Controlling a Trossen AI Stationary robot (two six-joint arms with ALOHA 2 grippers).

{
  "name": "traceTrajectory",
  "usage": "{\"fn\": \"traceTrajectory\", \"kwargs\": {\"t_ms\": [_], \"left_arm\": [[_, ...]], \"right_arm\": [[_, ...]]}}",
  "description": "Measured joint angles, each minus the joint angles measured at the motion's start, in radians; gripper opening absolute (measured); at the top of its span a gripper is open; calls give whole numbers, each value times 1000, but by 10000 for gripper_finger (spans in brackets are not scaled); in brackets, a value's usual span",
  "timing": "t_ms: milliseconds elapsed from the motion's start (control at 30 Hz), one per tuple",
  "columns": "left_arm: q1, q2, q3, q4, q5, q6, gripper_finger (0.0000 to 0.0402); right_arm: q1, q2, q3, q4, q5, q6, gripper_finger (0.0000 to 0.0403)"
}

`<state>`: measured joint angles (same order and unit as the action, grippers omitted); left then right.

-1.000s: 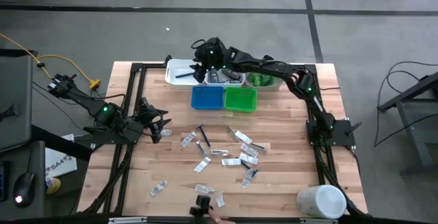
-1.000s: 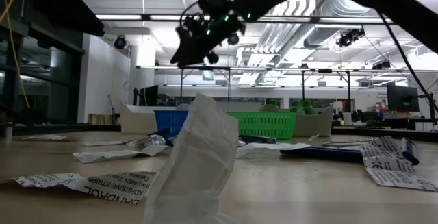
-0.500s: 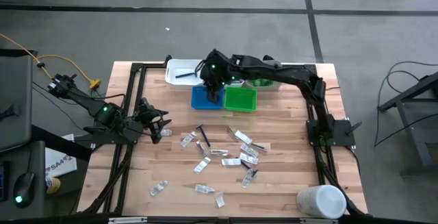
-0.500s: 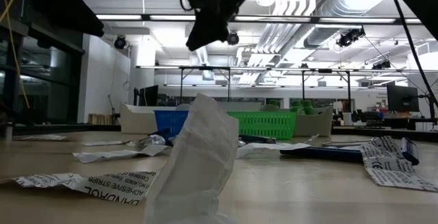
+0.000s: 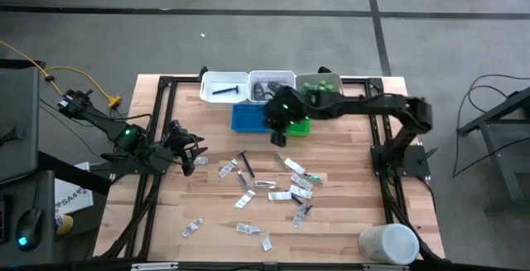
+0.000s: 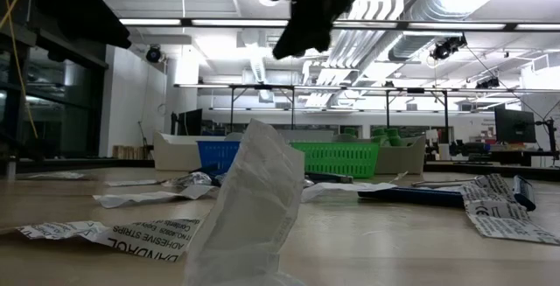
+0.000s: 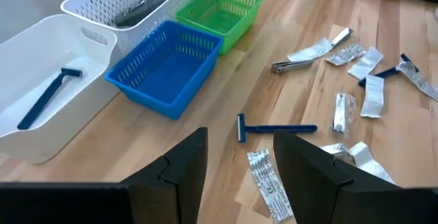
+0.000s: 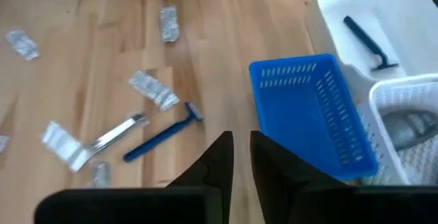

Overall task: Pick & Place Travel size toiletries
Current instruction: Put the blue razor into the white bin

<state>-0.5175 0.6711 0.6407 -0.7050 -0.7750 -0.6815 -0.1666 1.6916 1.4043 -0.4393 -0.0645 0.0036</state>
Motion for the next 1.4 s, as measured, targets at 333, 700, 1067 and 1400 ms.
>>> {"fn": "traceTrajectory", "kwargs": {"t_ms": [333,700,1067,1400], "left_arm": [[53,49,0,72,71,117,166],[258,177,0,197,364,335,166],[419,483,71,295,604,672,166],[480,843,274,216,735,1004,191]], "right_arm": [[122,-233,-254,61,156,151,84],[300,-464,-593,240,331,361,201],[454,-473,-633,248,363,415,195],[570,-478,-685,212,519,467,192]]}}
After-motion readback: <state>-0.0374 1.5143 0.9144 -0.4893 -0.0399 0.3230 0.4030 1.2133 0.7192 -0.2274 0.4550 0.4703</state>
